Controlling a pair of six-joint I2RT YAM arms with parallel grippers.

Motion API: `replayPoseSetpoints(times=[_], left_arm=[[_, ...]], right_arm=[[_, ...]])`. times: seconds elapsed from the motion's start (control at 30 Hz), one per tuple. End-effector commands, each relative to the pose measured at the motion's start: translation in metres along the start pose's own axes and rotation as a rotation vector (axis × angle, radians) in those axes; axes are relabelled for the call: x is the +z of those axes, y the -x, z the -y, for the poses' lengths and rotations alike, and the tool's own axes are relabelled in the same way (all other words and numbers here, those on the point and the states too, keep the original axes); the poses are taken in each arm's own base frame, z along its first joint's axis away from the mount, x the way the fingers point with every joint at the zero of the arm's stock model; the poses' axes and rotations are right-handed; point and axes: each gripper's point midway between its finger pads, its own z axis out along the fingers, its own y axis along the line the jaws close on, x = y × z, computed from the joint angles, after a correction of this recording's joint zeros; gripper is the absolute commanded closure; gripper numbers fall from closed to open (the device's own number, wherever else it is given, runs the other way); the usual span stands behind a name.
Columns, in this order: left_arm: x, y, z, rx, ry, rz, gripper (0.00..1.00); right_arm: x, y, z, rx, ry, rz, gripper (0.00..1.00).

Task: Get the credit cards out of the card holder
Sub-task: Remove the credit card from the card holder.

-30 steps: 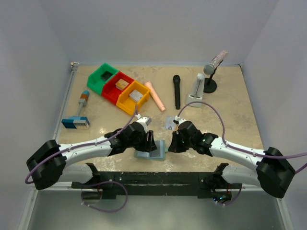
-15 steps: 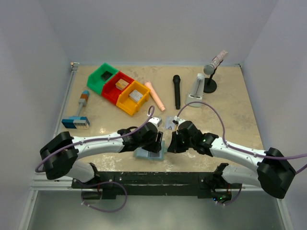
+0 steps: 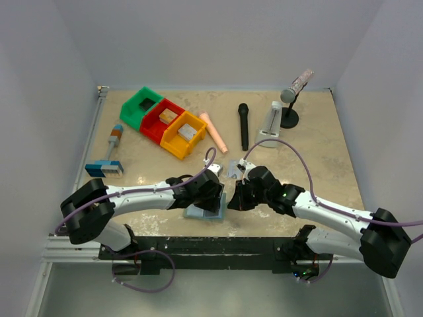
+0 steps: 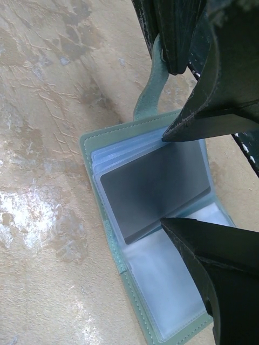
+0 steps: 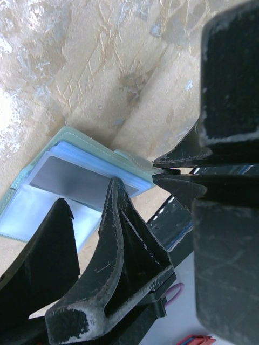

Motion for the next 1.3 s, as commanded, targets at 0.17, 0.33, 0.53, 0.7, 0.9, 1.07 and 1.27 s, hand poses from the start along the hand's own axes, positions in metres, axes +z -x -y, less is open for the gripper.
replayPoseSetpoints(times=[0.17, 0.33, 0.53, 0.7, 0.9, 1.07, 1.27], left_arm=[[-0.016, 0.026, 0.022, -0.041, -0.065, 0.076, 0.38], [-0.015, 0.025, 0.021, -0.033, -0.057, 0.071, 0.38], [-0.008, 0.019, 0.013, -0.023, -0.002, 0.050, 0.39], [-0.008, 0.017, 0.006, -0.024, 0.035, 0.047, 0.41], [-0.008, 0.016, 0.000, -0.020, 0.074, 0.043, 0.44], [-0.014, 0.021, 0.005, -0.025, 0.033, 0.074, 0.44], [-0.022, 0.026, 0.019, 0.040, 0.019, 0.103, 0.40]], right_arm=[[-0.003, 0.008, -0.017, -0.026, 0.071, 0.028, 1.00], [-0.003, 0.009, -0.017, -0.027, 0.068, 0.030, 1.00], [-0.003, 0.008, -0.017, -0.028, 0.066, 0.028, 1.00], [-0.003, 0.009, -0.017, -0.029, 0.064, 0.030, 1.00], [-0.003, 0.008, -0.016, -0.030, 0.061, 0.026, 1.00], [-0.003, 0.008, -0.016, -0.030, 0.062, 0.026, 1.00], [-0.002, 0.009, -0.018, -0.030, 0.063, 0.022, 1.00]])
